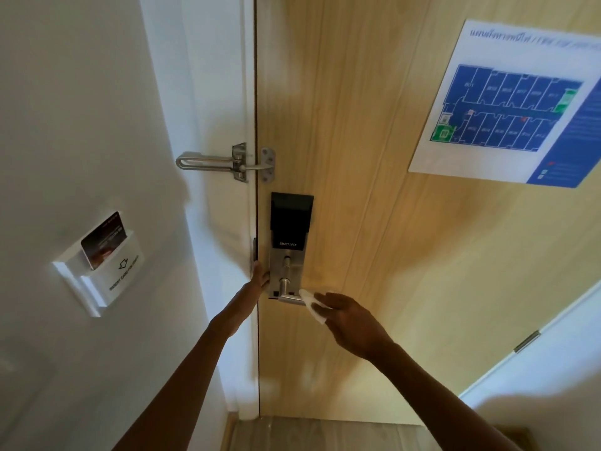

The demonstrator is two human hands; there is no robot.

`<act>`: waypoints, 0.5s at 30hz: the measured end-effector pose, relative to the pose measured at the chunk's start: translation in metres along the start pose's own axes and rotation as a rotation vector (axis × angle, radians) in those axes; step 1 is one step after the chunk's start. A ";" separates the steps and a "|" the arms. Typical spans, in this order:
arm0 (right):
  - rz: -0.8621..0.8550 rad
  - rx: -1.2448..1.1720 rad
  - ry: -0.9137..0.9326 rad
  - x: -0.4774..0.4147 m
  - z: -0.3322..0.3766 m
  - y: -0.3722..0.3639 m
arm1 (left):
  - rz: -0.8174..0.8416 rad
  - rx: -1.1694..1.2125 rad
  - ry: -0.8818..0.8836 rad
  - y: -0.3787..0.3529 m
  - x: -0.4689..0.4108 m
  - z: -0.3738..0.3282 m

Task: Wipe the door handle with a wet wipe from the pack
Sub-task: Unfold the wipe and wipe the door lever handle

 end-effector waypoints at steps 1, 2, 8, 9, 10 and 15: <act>0.005 0.005 -0.004 0.006 -0.011 0.002 | 0.014 -0.006 -0.009 0.000 0.004 -0.002; 0.006 0.000 -0.012 0.011 -0.021 0.004 | 0.037 -0.025 -0.019 -0.001 0.008 -0.004; -0.104 -0.238 -0.414 0.045 -0.072 0.012 | -0.073 -0.100 -0.013 -0.002 0.027 -0.002; -0.124 -0.283 -0.467 0.051 -0.076 0.012 | -0.086 -0.113 0.013 -0.003 0.030 0.001; -0.130 -0.313 -0.500 0.058 -0.077 0.012 | -0.098 -0.117 0.035 -0.005 0.034 0.005; -0.155 -0.440 -0.649 0.108 -0.087 0.014 | -0.136 -0.077 0.054 -0.049 0.060 0.020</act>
Point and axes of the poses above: each hand's wrist, its own x-axis away from the middle knuckle, its own y-axis out of the back of the hand, z = x × y, the point moved 2 cm from there along -x, towards the middle knuckle, and after that the axes turned 11 degrees about x, right-handed, at the moved point
